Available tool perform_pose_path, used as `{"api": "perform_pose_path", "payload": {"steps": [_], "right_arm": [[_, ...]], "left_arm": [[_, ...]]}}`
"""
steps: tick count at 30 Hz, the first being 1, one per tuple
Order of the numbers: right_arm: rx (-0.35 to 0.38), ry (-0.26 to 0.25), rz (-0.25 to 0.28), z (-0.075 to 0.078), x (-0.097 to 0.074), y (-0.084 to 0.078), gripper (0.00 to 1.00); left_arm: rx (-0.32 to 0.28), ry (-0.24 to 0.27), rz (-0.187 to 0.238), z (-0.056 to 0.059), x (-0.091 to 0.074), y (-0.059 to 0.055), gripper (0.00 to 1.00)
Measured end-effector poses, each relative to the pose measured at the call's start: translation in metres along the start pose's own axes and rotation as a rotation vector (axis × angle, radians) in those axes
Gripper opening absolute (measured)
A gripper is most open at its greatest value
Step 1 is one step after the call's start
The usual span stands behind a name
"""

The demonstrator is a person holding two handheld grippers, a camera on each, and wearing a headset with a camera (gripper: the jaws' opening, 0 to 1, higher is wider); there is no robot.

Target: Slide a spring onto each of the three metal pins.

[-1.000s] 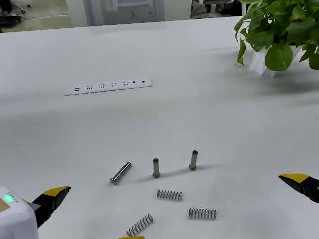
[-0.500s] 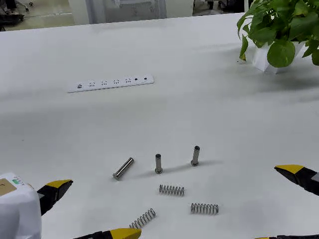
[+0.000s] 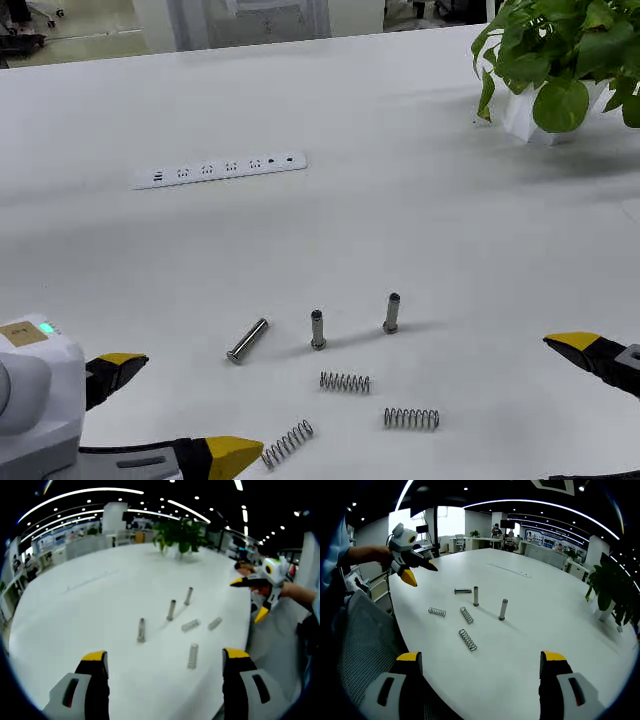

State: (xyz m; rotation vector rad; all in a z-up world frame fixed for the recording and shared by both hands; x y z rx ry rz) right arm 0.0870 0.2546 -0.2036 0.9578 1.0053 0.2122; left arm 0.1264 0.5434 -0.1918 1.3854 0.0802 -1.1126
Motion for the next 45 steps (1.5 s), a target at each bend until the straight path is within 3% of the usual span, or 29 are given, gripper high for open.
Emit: {"api": "perform_pose_path", "payload": {"steps": [11,19,31,45], "right_arm": [[-0.018,0.006,0.0,-0.004,0.007,0.002,0.99],[-0.044,0.002,0.009,-0.008,0.012,0.005,0.99],[-0.051,0.012,-0.013,-0.015,0.013,0.0,0.99],[-0.043,0.007,-0.017,-0.019,0.009,-0.003,0.98]], "left_arm": [[0.094,0.007,-0.06,-0.011,0.018,0.014,0.81],[0.121,0.011,-0.09,-0.02,0.038,0.025,0.73],[0.154,0.034,-0.165,-0.035,0.07,0.031,0.52],[0.175,0.036,-0.251,-0.037,0.103,0.032,0.32]]}}
Point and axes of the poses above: the centre of the closed fingertips' face, and the gripper's own axes: x roughly forward along the fingers, z roughly to its right, y roughly out of its top, the point moved 4 cm from there along -x, roughly backward along the fingers, and after that the axes turned 10 degrees about -x, right-handed, at the moved point
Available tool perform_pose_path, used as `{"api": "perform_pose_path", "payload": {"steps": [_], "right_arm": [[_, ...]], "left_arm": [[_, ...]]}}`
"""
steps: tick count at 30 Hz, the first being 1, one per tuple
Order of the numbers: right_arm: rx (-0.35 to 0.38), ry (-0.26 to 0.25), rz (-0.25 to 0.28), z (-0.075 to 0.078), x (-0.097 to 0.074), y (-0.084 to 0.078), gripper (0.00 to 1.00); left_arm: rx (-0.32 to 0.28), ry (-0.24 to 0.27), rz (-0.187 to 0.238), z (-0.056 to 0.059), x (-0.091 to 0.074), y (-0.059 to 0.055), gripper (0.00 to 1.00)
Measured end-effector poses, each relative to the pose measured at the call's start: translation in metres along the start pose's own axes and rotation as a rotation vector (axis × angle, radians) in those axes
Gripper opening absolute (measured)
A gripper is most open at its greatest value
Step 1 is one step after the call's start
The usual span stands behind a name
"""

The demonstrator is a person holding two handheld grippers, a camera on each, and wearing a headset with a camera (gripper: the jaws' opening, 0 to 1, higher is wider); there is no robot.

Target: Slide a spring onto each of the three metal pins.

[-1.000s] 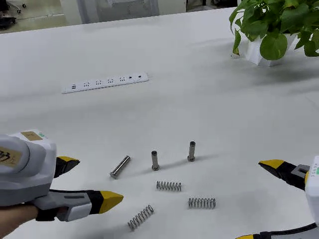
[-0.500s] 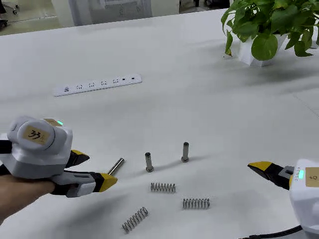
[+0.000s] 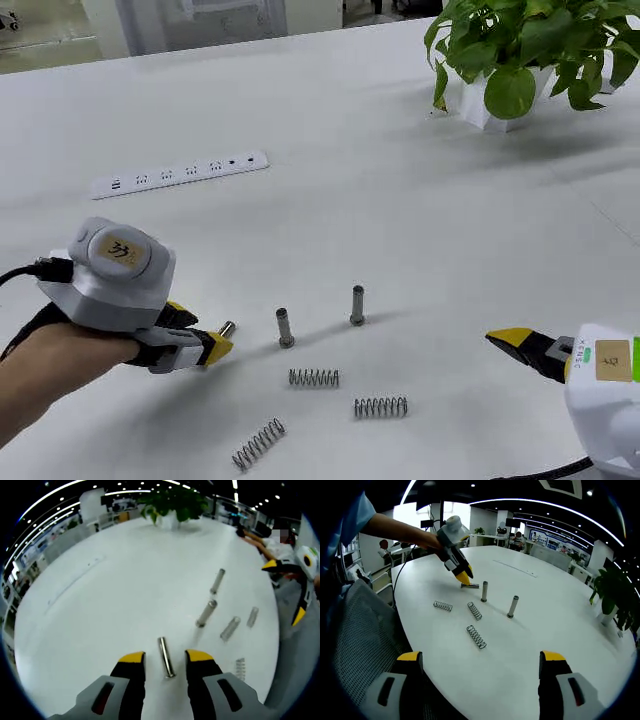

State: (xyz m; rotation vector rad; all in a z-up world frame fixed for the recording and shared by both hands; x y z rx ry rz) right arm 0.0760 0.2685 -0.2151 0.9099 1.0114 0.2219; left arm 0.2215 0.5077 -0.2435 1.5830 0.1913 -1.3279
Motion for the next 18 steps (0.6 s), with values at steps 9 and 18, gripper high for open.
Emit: {"api": "perform_pose_path", "payload": {"steps": [9,18], "right_arm": [[0.014,-0.016,0.0,-0.001,-0.005,-0.003,0.97],[0.027,-0.033,-0.001,0.0,-0.011,-0.008,0.97]], "left_arm": [[0.012,0.011,-0.059,-0.001,0.016,0.003,0.22],[0.064,0.025,-0.106,0.002,0.023,0.004,0.23]]}}
Point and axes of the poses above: the centre of the closed fingertips' face, and the gripper's own axes: x roughly forward along the fingers, z roughly to its right, y roughly out of its top, the point moved 4 cm from there along -x, roughly backward along the fingers, and after that the axes turned 10 degrees about -x, right-handed, at the moved point
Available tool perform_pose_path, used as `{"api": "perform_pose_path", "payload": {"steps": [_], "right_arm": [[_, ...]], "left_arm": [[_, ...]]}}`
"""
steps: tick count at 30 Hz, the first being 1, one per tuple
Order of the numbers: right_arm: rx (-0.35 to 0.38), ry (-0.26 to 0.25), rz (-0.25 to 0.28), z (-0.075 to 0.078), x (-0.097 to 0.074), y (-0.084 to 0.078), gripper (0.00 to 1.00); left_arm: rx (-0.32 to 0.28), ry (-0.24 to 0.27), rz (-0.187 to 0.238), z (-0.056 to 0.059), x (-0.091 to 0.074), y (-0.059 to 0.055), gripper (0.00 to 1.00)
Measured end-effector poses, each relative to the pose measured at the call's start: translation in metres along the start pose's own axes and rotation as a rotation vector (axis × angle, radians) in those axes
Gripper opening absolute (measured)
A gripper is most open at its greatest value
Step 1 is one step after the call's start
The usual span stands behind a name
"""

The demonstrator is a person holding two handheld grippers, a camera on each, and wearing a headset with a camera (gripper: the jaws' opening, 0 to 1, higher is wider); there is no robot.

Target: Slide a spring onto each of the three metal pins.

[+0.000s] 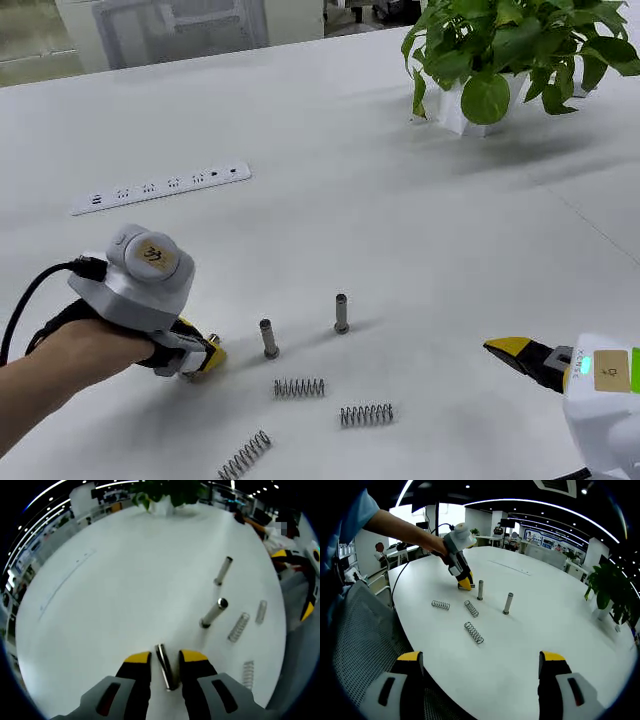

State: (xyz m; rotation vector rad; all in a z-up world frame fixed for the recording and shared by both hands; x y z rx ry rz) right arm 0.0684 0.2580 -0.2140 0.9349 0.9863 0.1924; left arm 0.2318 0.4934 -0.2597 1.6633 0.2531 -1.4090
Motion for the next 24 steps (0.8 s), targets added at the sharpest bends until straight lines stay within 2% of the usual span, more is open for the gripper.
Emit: {"api": "perform_pose_path", "payload": {"steps": [7,11,17,20,24], "right_arm": [[-0.002,0.002,0.001,-0.0011,0.0004,-0.0002,0.97],[-0.037,0.01,-0.02,-0.0059,0.0023,-0.0017,0.97],[-0.036,0.011,-0.011,-0.007,0.0021,-0.0005,0.97],[-0.039,0.009,-0.013,-0.0066,0.0025,-0.0004,0.97],[-0.041,0.009,-0.018,-0.0069,0.0028,-0.0019,0.97]], "left_arm": [[0.007,0.018,-0.044,-0.0007,0.0007,0.0028,0.2],[-0.002,0.028,-0.083,-0.0022,0.0021,0.0053,0.2],[-0.011,0.047,-0.114,-0.0024,0.0032,0.0059,0.19],[0.022,0.081,-0.128,-0.0035,0.0043,0.0074,0.1],[0.031,0.084,-0.139,0.0003,0.0023,0.0076,0.09]]}}
Point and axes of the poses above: the centre of the closed fingertips' face, and the gripper's own axes: x roughly forward along the fingers, z roughly to its right, y roughly out of its top, the point moved 4 cm from there along -x, roughly backward along the fingers, and after that the axes turned 10 degrees about -x, right-handed, at the moved point
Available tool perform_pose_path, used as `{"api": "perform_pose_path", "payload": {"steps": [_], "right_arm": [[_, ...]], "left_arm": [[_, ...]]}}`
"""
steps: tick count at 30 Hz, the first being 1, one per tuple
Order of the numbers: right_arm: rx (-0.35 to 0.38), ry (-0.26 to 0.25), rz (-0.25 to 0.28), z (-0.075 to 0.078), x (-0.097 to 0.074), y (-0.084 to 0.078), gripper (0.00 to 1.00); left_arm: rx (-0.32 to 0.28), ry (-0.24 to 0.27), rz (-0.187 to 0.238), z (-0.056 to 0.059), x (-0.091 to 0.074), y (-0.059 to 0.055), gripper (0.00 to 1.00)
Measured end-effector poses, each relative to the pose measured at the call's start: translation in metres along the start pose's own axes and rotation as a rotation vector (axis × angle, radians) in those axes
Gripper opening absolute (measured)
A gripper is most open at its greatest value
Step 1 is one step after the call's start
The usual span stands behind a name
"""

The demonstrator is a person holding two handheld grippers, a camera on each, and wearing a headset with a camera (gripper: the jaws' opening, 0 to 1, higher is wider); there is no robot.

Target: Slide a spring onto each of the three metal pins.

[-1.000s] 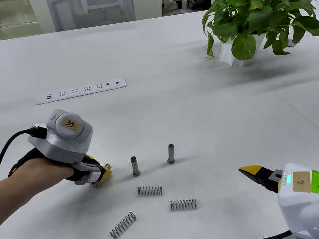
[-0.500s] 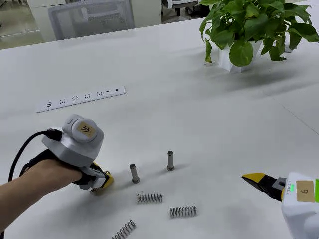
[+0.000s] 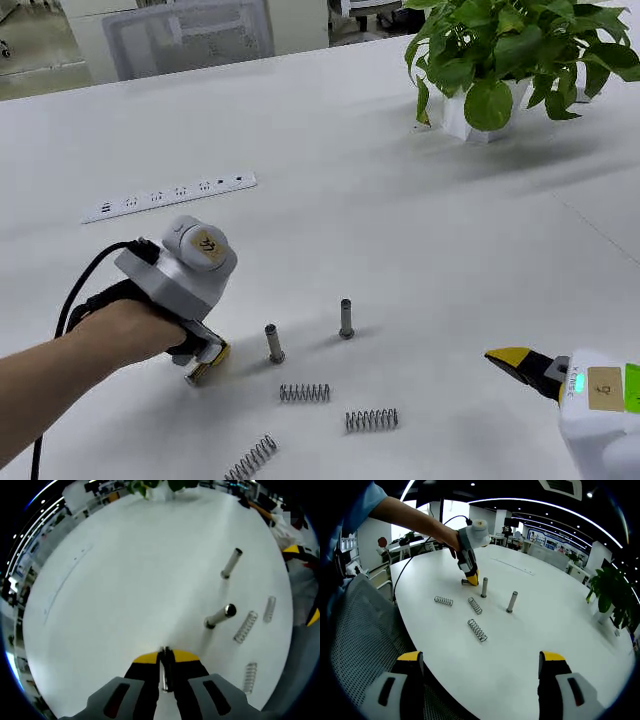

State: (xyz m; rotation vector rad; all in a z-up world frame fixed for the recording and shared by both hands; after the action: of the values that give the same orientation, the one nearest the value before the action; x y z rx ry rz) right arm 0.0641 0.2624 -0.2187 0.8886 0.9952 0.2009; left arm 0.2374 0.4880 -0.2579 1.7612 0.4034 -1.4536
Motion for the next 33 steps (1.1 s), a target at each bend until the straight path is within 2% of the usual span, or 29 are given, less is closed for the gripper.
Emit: {"api": "perform_pose_path", "payload": {"steps": [6,12,16,20,27,33], "right_arm": [[-0.005,0.0,-0.001,0.0,0.0,0.0,0.97],[-0.006,0.001,-0.004,0.0,0.0,0.0,0.97],[-0.011,0.003,-0.005,-0.001,0.001,0.0,0.97],[-0.009,0.001,-0.006,0.0,0.001,0.0,0.97],[-0.011,0.004,-0.011,-0.001,0.001,-0.001,0.97],[-0.012,0.006,-0.016,-0.002,0.001,-0.003,0.97]], "left_arm": [[-0.053,-0.001,0.011,-0.002,-0.001,-0.001,0.08],[-0.132,-0.016,0.072,-0.004,-0.002,-0.004,0.08],[-0.15,-0.026,0.102,-0.005,-0.002,-0.006,0.08],[-0.191,-0.041,0.154,-0.004,-0.002,-0.009,0.08],[-0.196,-0.045,0.186,-0.004,0.0,-0.01,0.08],[-0.207,-0.053,0.195,-0.003,0.0,-0.011,0.08]]}}
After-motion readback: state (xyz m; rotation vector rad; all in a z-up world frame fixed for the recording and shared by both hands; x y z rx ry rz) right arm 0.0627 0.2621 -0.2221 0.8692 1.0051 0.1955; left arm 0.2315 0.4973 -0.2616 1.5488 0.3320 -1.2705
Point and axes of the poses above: the centre of the closed fingertips' face, and the gripper's own axes: x roughly forward along the fingers, z roughly to its right, y roughly out of its top, the point moved 4 cm from there along -x, roughly backward along the fingers, and after that the axes turned 10 degrees about -x, right-handed, at the moved point
